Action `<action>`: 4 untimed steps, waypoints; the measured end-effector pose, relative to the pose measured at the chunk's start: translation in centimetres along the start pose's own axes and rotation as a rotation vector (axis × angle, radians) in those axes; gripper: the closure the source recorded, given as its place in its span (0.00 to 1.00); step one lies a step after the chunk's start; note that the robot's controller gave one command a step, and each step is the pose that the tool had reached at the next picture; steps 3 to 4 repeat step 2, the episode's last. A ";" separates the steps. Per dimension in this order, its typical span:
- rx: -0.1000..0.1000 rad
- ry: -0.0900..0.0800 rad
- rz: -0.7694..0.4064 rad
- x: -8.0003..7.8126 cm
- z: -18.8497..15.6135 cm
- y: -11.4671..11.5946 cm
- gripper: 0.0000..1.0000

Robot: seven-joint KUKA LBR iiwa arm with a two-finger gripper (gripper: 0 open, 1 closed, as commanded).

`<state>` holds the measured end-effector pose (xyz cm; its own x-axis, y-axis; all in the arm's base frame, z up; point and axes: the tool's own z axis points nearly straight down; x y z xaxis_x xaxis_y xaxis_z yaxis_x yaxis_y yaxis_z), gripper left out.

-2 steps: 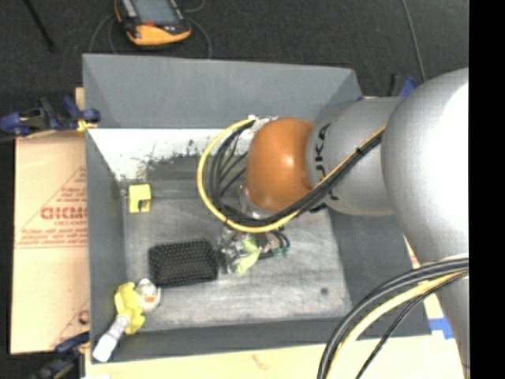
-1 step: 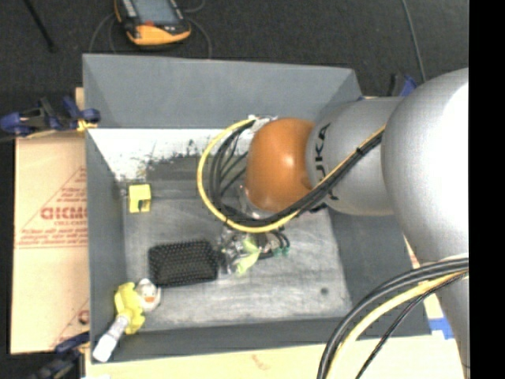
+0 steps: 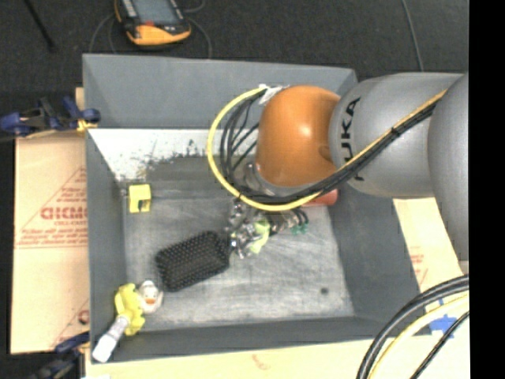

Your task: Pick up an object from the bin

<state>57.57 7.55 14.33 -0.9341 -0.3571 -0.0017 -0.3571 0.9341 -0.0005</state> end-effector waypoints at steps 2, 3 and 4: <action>0.000 0.000 -0.017 -1.1 -11.0 1.9 1.00; 0.000 0.000 -0.017 -1.1 -11.0 1.9 1.00; 0.000 0.000 -0.017 -1.1 -11.0 1.9 1.00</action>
Offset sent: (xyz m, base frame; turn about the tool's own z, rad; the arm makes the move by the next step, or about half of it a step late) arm 0.0022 0.0228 0.1107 -0.0158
